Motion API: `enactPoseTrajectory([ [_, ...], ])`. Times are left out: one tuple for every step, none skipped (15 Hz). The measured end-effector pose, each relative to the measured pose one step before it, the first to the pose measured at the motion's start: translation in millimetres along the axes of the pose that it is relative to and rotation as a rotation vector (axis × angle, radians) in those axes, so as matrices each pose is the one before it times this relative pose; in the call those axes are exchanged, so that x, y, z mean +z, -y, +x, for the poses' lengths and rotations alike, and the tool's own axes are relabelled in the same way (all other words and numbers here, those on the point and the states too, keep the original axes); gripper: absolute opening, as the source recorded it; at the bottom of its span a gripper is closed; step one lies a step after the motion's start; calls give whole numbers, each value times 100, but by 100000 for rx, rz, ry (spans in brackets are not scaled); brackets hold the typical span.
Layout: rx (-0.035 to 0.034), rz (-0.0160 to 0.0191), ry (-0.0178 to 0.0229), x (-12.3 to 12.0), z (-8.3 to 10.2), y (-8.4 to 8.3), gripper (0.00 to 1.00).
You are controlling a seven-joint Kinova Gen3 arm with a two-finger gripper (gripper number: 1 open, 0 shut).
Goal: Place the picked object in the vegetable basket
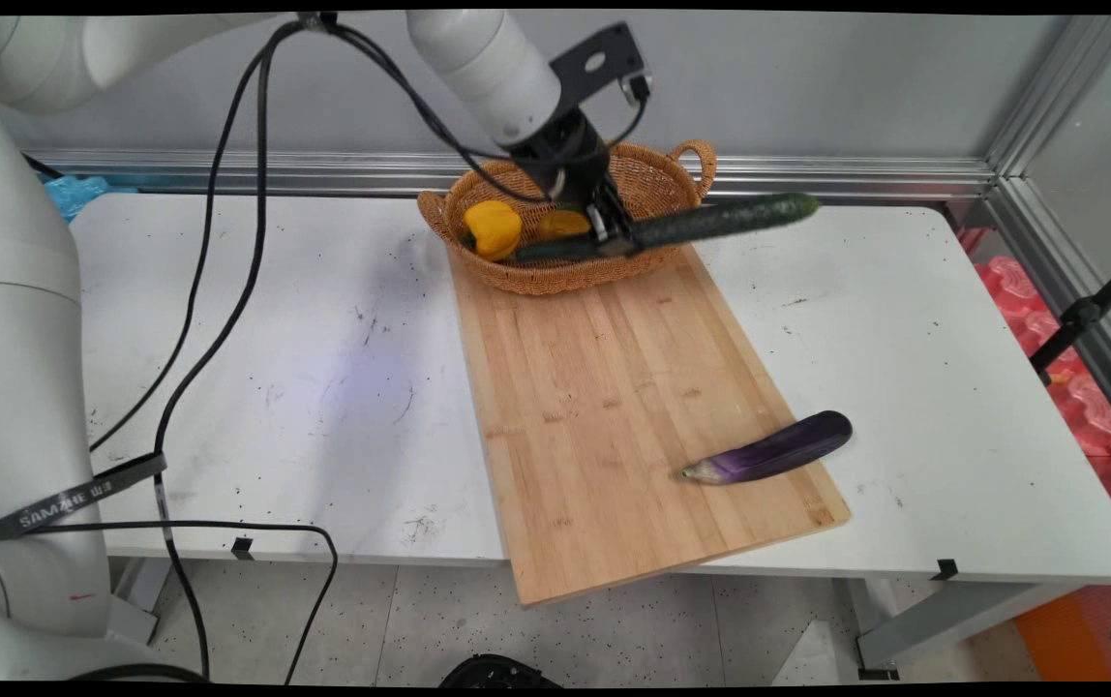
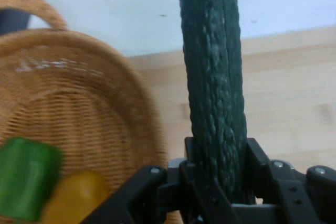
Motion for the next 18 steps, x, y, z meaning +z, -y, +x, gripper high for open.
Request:
enactPoseTrajectory([
  [866, 985, -301, 56, 19, 840, 0],
  [993, 1002, -375, 136, 20, 916, 0],
  [767, 789, -334, 157, -4, 734, 0],
  [929, 937, -394, 212, -24, 836, 0],
  [483, 572, -229, 131, -23, 472, 0],
  [816, 1037, -279, 259, -78, 832, 0],
  [805, 912, -224, 237, -77, 716, 0],
  [793, 1134, -171, 259, -139, 855, 0],
  [713, 916, -70, 236, -140, 717, 0],
  [507, 539, -52, 160, -82, 447, 0],
  [784, 820, -18, 259, -224, 761, 0],
  [685, 520, 73, 214, -231, 586, 0],
  [882, 414, 179, 252, -291, 611, 0],
  [603, 197, 141, 203, -268, 478, 0],
  [758, 112, 142, 238, -292, 493, 0],
  [551, 77, 111, 180, -253, 378, 0],
  [540, -52, 103, 201, -282, 380, 0],
  [289, -86, 40, 107, -147, 193, 0],
])
